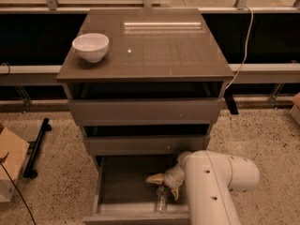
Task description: Pick water bottle from bottom drawer and place on counter
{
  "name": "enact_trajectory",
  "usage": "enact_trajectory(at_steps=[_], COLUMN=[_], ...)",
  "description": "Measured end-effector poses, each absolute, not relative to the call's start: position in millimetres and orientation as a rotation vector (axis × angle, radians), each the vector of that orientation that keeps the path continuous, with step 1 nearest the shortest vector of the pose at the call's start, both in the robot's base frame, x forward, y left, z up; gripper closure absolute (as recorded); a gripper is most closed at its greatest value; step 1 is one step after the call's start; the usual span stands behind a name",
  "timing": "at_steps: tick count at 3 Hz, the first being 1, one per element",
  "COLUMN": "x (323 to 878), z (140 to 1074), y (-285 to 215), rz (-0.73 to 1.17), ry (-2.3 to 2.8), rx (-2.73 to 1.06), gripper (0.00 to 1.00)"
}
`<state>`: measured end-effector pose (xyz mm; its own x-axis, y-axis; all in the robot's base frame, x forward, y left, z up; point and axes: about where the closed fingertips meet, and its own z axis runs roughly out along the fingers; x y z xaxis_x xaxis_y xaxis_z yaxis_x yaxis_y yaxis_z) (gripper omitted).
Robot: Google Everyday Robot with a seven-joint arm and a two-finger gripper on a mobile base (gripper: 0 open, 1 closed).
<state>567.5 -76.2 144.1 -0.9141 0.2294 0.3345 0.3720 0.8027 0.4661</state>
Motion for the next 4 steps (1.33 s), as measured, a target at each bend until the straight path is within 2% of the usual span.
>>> enact_trajectory(at_steps=[2, 4], x=[560.7, 559.0], z=[125.0, 146.0], y=[-82.3, -87.1], rz=[-0.740, -0.761], ry=[-2.682, -2.689], rx=[-0.547, -0.529], gripper=[0.49, 0.97])
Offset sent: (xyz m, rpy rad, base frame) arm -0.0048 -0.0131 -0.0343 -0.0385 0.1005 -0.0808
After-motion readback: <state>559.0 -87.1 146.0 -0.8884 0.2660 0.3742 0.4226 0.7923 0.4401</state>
